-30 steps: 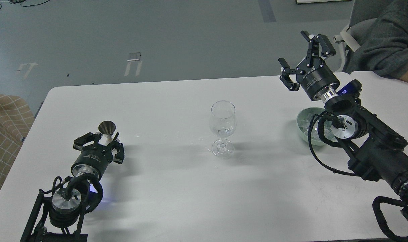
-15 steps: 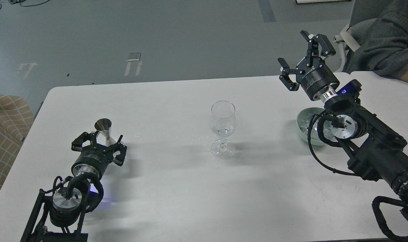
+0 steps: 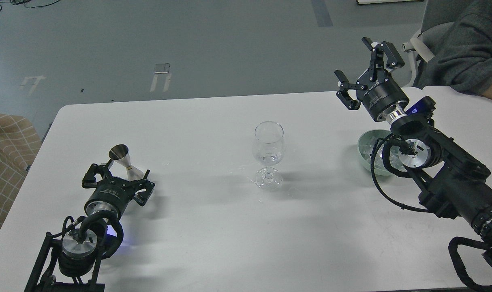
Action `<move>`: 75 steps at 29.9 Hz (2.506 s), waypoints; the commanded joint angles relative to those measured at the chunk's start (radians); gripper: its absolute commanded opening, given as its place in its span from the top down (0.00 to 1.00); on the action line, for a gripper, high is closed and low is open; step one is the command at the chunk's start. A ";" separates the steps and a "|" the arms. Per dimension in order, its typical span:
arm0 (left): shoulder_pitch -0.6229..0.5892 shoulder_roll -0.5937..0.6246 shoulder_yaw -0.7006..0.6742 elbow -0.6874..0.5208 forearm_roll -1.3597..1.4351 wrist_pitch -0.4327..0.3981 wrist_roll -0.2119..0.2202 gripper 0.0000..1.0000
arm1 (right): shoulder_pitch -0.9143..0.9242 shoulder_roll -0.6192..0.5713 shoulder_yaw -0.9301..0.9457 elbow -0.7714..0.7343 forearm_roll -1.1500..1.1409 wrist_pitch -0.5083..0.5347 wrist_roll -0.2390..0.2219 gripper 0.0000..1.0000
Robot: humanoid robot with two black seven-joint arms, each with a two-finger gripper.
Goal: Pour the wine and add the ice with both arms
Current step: 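Open the left gripper and withdraw it from the jigger, then reach the right gripper into the green bowl and pinch ice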
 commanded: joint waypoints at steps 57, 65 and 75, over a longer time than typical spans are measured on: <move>-0.506 0.212 0.047 -0.115 0.470 -0.053 -0.005 0.02 | -0.403 -0.526 -0.048 0.482 -1.615 -0.503 0.006 0.00; -0.520 0.223 0.084 -0.104 0.475 -0.059 -0.180 0.02 | -0.393 -0.486 -0.069 0.387 -1.683 -0.503 0.003 0.02; -0.512 0.223 0.092 -0.105 0.478 -0.059 -0.182 0.02 | -0.388 -0.459 -0.112 0.373 -1.683 -0.495 -0.005 0.43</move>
